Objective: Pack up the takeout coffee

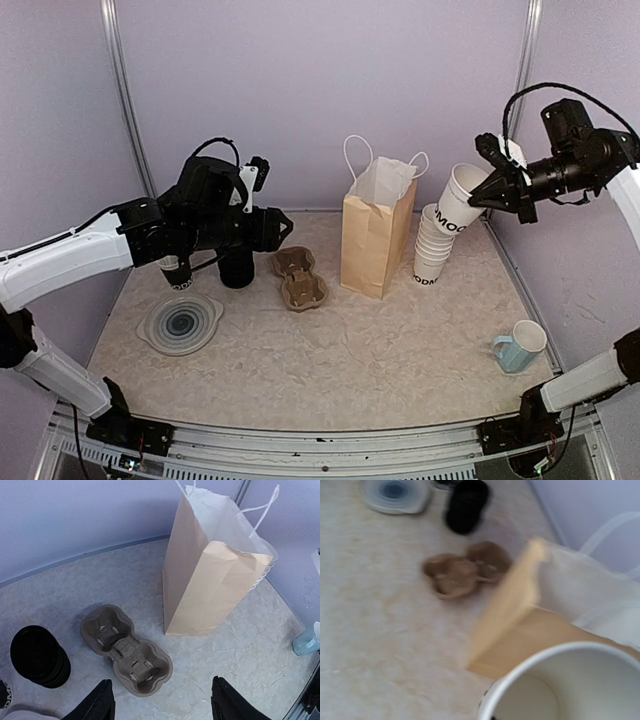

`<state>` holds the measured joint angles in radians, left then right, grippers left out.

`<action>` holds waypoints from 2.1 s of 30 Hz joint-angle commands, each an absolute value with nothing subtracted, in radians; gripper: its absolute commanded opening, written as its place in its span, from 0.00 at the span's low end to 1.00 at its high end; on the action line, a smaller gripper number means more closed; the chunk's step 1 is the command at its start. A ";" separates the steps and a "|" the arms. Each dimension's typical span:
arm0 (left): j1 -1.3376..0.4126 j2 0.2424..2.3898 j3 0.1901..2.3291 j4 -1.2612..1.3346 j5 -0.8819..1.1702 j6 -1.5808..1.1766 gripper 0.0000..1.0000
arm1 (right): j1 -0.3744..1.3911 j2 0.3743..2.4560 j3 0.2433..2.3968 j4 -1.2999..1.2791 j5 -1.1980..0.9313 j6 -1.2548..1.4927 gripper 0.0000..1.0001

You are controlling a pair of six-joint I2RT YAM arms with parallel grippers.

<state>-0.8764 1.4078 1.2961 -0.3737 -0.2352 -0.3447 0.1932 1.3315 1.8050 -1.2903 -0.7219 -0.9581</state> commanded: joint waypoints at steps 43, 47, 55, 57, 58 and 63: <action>-0.699 1.705 1.504 -0.798 -0.276 -0.463 0.57 | 1.012 1.605 1.087 -0.411 -0.406 -0.546 0.04; -0.685 1.716 1.504 -0.793 -0.267 -0.465 0.56 | 1.012 1.608 1.082 -0.412 -0.404 -0.542 0.15; -0.679 1.747 1.535 -0.795 -0.277 -0.465 0.54 | 1.010 1.542 1.213 -0.585 -0.465 -0.588 0.35; -0.677 1.765 1.559 -0.813 -0.292 -0.471 0.52 | 0.995 1.522 1.249 -0.656 -0.523 -0.618 0.35; -0.675 1.775 1.573 -0.823 -0.303 -0.479 0.51 | 0.983 1.510 1.254 -0.681 -0.550 -0.628 0.35; -0.656 1.823 1.626 -0.836 -0.314 -0.511 0.46 | 0.801 1.440 1.123 -0.603 -0.696 -0.621 0.36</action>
